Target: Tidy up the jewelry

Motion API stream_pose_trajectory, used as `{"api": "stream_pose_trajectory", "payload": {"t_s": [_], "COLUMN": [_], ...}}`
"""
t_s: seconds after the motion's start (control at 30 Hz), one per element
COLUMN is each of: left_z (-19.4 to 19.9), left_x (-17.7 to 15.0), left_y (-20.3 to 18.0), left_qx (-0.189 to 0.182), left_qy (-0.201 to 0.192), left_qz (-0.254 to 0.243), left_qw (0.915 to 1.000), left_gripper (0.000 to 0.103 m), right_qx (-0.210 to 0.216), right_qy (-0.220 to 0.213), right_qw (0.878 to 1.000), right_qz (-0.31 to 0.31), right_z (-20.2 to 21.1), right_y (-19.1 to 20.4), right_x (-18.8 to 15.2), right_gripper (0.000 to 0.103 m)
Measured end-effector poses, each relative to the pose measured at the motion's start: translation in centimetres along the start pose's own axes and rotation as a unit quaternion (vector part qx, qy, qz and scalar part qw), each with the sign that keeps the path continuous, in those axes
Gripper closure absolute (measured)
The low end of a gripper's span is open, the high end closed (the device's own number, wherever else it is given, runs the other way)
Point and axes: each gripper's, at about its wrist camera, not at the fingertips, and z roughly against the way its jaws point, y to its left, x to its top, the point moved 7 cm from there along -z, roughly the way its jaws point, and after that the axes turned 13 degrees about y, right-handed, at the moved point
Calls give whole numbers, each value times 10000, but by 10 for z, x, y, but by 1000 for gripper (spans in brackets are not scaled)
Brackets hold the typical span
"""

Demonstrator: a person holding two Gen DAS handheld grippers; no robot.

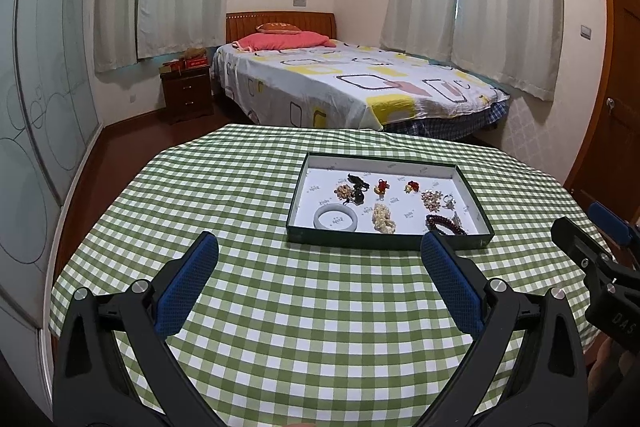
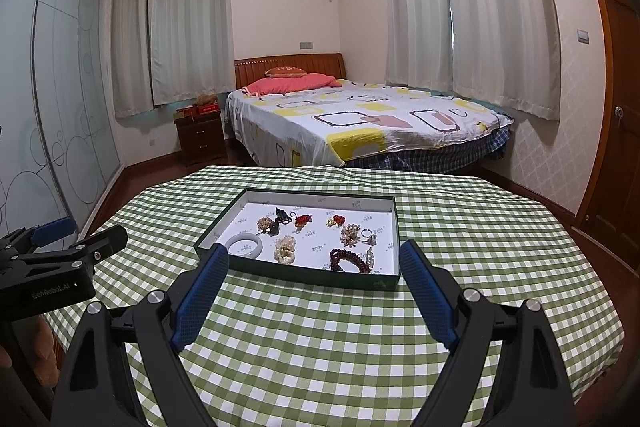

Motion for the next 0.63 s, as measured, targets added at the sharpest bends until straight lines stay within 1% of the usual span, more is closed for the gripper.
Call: {"api": "stream_pose_trajectory", "payload": {"t_s": [0.1, 0.2, 0.3, 0.37, 0.47, 0.63], "left_z": [0, 4, 6, 3, -6, -35], "left_x": [1, 0, 2, 3, 3, 0], "left_y": [0, 0, -1, 0, 5, 16], "left_qx": [95, 365, 441, 396, 435, 504], "left_qy": [-60, -287, -384, -366, -289, 11], "left_qz": [-18, -53, -144, -126, -66, -25], "left_qw": [9999, 9989, 9982, 9985, 9986, 9987], "left_gripper": [4, 4, 4, 4, 4, 4], "right_qx": [1, 10, 17, 24, 16, -23], "right_qy": [9, 17, 27, 43, 75, 130], "right_qw": [10000, 10000, 10000, 10000, 10000, 9999], "right_qz": [1, -3, 0, -13, -38, -110], "right_z": [-1, -2, -3, -4, -8, -20], "right_y": [0, -1, -1, -2, -4, -12], "right_x": [0, -1, -1, -3, -5, -7], "right_gripper": [19, 19, 19, 19, 19, 19]}}
